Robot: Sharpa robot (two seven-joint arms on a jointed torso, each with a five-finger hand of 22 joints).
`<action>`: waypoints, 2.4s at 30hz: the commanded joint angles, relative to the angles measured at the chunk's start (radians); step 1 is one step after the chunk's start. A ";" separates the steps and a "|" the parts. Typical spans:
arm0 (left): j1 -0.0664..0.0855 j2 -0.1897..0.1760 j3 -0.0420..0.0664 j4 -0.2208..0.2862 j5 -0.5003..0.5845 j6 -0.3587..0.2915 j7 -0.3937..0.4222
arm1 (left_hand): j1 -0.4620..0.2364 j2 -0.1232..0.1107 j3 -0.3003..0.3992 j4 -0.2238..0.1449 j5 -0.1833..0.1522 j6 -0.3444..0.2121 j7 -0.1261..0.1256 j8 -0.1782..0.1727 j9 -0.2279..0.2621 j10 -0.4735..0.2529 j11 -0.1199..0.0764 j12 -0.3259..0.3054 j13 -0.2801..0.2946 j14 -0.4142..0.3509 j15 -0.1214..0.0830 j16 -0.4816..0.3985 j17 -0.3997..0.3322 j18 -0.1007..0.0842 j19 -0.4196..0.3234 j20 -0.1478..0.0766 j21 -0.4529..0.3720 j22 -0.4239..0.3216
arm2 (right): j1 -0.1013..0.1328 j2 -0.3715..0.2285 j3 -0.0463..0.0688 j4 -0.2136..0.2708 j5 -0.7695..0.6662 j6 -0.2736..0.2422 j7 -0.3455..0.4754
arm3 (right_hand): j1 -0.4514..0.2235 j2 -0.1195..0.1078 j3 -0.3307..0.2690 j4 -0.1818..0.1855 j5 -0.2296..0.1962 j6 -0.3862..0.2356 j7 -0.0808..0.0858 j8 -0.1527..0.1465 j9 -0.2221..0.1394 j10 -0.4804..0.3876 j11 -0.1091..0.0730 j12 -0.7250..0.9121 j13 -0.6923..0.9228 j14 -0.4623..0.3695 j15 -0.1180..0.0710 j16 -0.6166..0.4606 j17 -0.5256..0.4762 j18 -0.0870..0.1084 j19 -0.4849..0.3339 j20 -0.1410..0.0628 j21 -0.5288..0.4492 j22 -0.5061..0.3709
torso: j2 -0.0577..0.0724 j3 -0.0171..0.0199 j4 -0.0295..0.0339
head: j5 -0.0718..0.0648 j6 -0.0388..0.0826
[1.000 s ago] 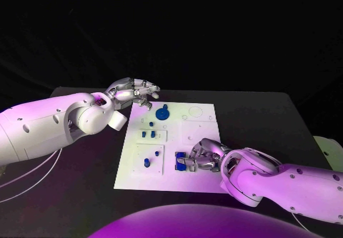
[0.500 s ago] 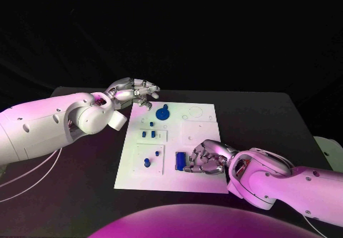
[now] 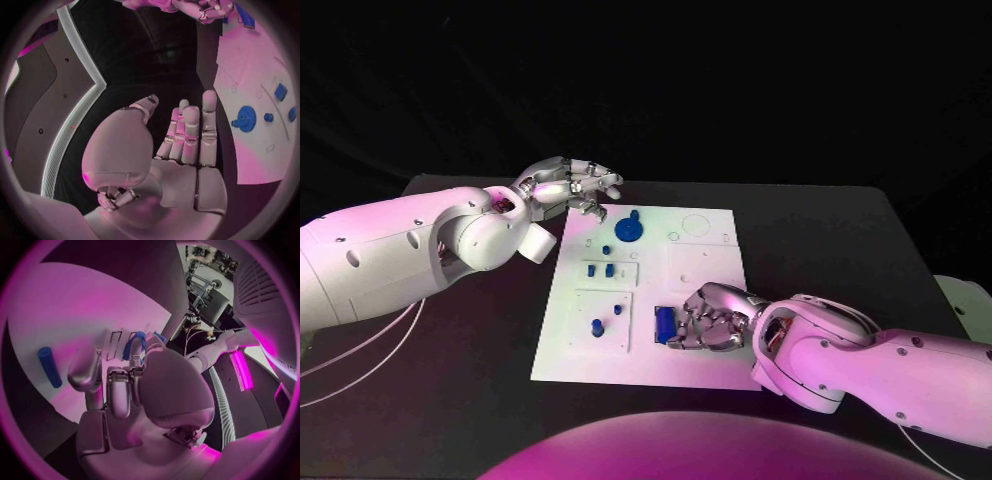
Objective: Assemble the parts on the task board
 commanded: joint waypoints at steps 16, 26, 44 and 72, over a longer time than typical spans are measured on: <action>0.000 0.007 0.000 0.002 -0.006 0.010 0.012 | 0.006 0.004 -0.003 0.003 -0.002 -0.005 0.000 0.005 0.000 -0.008 -0.001 0.006 0.002 -0.007 -0.002 -0.003 0.002 0.019 -0.006 0.004 -0.002 -0.002 | -0.002 0.019 0.000 -0.021 -0.004 -0.089 -0.016 | -0.028 0.013 0.017 0.002 -0.012 0.003 -0.008 0.008 0.019 0.073 -0.009 0.010 0.220 0.104 -0.009 0.004 0.263 -0.011 0.004 -0.006 0.001 0.072 | 0.000 0.0005 -0.0006 | 0.006 0.000; 0.000 0.005 0.000 0.002 -0.006 0.010 0.011 | 0.007 0.005 -0.003 0.003 -0.001 -0.005 0.000 0.006 -0.001 -0.008 -0.001 0.007 0.002 -0.008 -0.002 -0.004 0.000 0.019 -0.006 0.004 -0.002 -0.002 | -0.001 0.023 0.000 -0.027 -0.005 -0.023 -0.020 | -0.052 -0.017 0.006 0.002 -0.062 -0.004 -0.004 0.007 0.035 0.067 -0.006 0.002 0.213 0.104 -0.007 0.004 0.263 -0.009 0.001 -0.004 -0.014 0.069 | -0.001 -0.0013 -0.0007 | 0.006 0.000; 0.000 0.001 0.000 0.002 -0.007 0.009 0.015 | 0.009 0.004 -0.004 0.004 -0.001 -0.006 0.000 0.007 -0.001 -0.009 -0.001 0.008 0.002 -0.009 -0.002 -0.005 -0.001 0.019 -0.006 0.005 -0.002 -0.002 | -0.001 -0.014 0.000 0.002 -0.005 -0.041 0.016 | -0.063 -0.042 -0.019 -0.001 -0.177 -0.025 0.009 -0.003 0.066 0.056 0.006 -0.012 0.201 0.104 0.004 0.004 0.263 -0.008 0.000 0.006 -0.025 0.070 | -0.002 -0.0009 -0.0017 | 0.007 0.000; 0.000 -0.016 0.000 0.019 0.003 -0.008 0.042 | 0.011 0.003 -0.006 0.004 0.000 -0.006 0.000 0.009 -0.001 -0.009 -0.001 0.009 0.003 -0.011 -0.002 -0.006 -0.004 0.019 -0.007 0.005 -0.002 -0.002 | 0.004 -0.288 -0.003 0.074 -0.154 -0.123 -0.057 | -0.063 -0.035 0.002 0.003 -0.073 -0.080 0.068 -0.208 -0.067 0.009 0.055 -0.080 0.140 0.104 0.044 0.004 0.263 -0.001 -0.013 0.040 -0.084 0.057 | -0.004 -0.0028 -0.0066 | -0.025 0.000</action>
